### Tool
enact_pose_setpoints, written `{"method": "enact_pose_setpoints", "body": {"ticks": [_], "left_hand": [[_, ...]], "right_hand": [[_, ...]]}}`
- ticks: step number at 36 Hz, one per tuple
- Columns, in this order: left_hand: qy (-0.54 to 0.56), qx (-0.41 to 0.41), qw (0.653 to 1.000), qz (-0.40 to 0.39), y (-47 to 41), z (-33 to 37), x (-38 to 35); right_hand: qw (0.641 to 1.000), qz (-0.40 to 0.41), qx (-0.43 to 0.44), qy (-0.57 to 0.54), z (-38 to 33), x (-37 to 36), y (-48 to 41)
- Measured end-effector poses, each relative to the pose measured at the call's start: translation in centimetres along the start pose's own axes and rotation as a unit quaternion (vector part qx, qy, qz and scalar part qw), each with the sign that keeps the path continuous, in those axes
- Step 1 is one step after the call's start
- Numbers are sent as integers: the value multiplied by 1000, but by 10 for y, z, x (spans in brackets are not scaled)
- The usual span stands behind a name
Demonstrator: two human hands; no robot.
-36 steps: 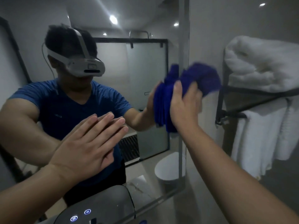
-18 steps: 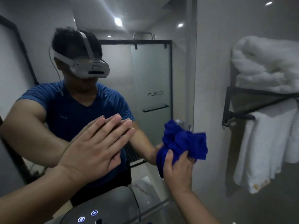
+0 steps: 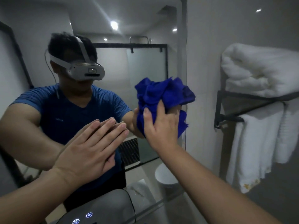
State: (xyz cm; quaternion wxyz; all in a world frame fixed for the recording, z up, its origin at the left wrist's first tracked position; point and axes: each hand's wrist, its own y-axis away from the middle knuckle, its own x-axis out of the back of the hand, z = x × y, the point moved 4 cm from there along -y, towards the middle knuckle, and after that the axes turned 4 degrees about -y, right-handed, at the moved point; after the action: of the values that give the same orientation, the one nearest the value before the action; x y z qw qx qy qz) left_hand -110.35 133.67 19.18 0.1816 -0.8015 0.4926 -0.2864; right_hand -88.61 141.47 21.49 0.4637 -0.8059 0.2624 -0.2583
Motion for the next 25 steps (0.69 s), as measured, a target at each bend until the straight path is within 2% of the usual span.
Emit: {"method": "enact_pose_setpoints", "body": {"ticks": [3, 5, 7, 12, 15, 18, 22, 25], "left_hand": [[-1, 0, 1000, 0, -1, 1, 1], [1, -3, 1000, -2, 0, 1, 1], [2, -9, 1000, -6, 0, 0, 1], [0, -14, 1000, -10, 0, 0, 2], [2, -14, 1000, -17, 0, 1, 3], [6, -14, 1000, -16, 0, 0, 3], [1, -15, 1000, -16, 0, -1, 3], [5, -15, 1000, -19, 0, 0, 3]], "right_hand": [[998, -25, 50, -29, -4, -15, 41], [994, -77, 64, -40, 0, -30, 84], [990, -122, 34, -59, 10, -42, 128], [991, -134, -4, -25, 44, -46, 196], [985, -138, -102, -26, 77, -35, 205], [964, -82, -247, -58, 108, -26, 186], [952, 29, -287, -106, 121, -10, 120], [902, 76, -401, -140, 123, -2, 72]]}}
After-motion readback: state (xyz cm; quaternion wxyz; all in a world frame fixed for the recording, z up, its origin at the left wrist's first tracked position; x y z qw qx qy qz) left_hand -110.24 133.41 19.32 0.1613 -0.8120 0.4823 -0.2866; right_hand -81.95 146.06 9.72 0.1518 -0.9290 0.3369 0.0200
